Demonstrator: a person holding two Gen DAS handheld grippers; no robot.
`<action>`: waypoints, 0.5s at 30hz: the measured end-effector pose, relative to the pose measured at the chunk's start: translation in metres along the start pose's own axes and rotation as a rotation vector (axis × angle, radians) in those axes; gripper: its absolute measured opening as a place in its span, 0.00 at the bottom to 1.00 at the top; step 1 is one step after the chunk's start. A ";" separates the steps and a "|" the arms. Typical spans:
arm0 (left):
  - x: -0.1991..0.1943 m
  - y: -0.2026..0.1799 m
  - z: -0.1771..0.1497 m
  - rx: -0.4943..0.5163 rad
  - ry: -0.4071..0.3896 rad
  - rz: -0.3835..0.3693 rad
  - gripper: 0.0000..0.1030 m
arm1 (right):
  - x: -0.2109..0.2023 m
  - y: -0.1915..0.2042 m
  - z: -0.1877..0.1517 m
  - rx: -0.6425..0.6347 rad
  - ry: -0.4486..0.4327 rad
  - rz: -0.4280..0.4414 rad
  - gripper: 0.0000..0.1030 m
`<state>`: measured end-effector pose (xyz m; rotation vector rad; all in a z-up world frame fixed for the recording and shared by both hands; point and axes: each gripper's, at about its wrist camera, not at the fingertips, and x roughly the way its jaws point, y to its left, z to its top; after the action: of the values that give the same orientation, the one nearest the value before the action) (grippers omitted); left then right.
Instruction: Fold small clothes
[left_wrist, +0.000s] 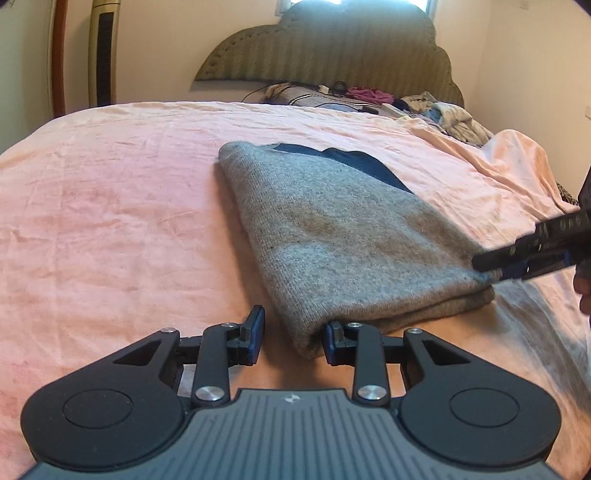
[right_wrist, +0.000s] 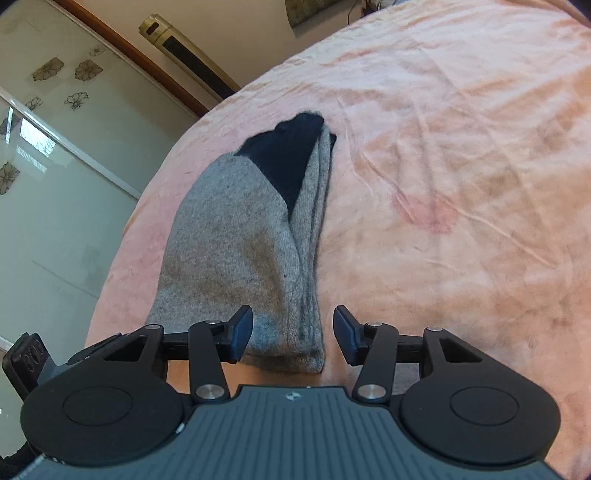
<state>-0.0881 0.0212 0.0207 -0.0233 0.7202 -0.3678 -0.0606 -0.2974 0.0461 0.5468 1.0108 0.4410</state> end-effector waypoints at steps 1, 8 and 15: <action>0.000 -0.001 0.000 -0.009 -0.015 -0.002 0.24 | 0.005 0.004 -0.003 -0.025 0.006 -0.013 0.34; -0.004 0.030 -0.008 -0.173 0.003 -0.028 0.06 | 0.005 0.011 -0.012 -0.185 -0.008 -0.072 0.13; -0.042 0.021 -0.002 -0.051 0.029 -0.206 0.36 | -0.032 0.015 0.020 -0.121 -0.137 -0.009 0.51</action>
<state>-0.1114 0.0550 0.0431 -0.1411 0.7580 -0.5480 -0.0591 -0.3089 0.0848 0.4574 0.8492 0.4472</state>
